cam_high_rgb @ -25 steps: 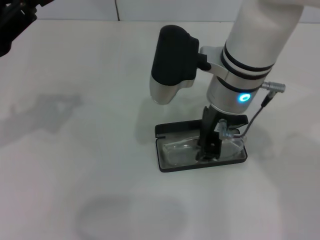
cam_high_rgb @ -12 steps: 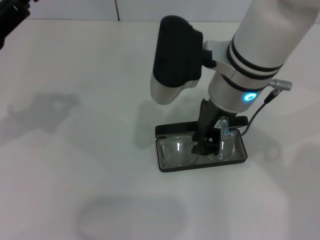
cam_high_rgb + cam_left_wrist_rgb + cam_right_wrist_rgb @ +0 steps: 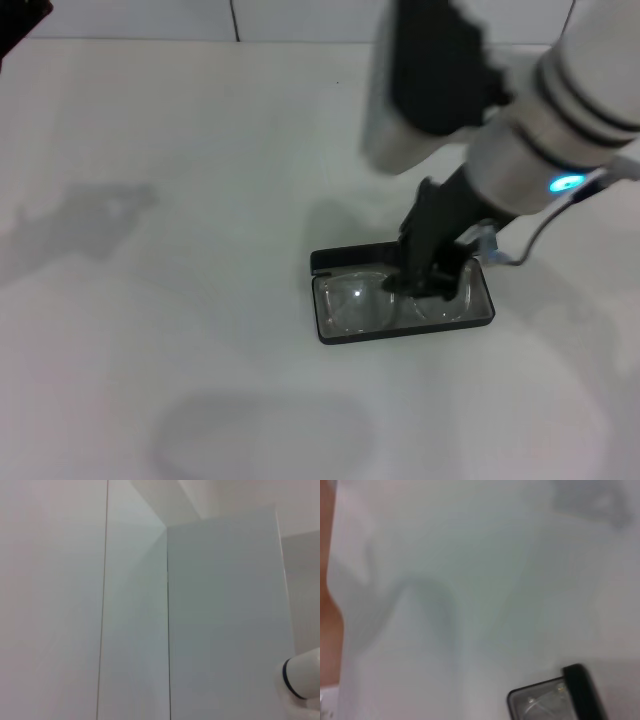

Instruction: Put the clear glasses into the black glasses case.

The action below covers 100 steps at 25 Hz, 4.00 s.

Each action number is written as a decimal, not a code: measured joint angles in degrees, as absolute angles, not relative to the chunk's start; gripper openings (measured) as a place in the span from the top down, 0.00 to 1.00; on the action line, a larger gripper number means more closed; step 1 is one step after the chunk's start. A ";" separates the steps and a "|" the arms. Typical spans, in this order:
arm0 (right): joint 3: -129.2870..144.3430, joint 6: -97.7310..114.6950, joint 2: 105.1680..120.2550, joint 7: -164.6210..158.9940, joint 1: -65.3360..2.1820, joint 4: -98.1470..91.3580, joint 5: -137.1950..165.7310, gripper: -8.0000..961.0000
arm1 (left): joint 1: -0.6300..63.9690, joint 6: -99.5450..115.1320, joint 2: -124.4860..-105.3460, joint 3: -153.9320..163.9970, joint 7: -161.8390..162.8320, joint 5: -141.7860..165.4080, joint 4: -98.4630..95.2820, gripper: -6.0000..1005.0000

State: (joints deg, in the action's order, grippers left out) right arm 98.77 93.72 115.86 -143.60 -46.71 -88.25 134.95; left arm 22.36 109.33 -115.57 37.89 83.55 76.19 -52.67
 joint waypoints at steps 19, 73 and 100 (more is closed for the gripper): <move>57.06 76.64 115.70 -108.90 -13.30 -94.69 103.83 0.72 | 31.25 101.81 -119.08 42.16 85.96 89.87 -44.74 0.84; 46.57 75.90 115.57 -95.13 -17.82 -65.66 90.61 0.64 | 46.38 71.55 -120.32 73.64 86.84 99.09 -22.14 0.81; 48.74 91.62 115.58 -90.49 -19.57 -61.98 95.83 0.60 | 30.99 91.26 -119.48 69.85 95.75 91.01 -52.15 0.80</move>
State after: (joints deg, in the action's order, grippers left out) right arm 48.74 91.62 115.58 -90.49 -19.57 -61.98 95.83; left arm 30.99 91.26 -119.48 69.85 95.75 91.01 -52.15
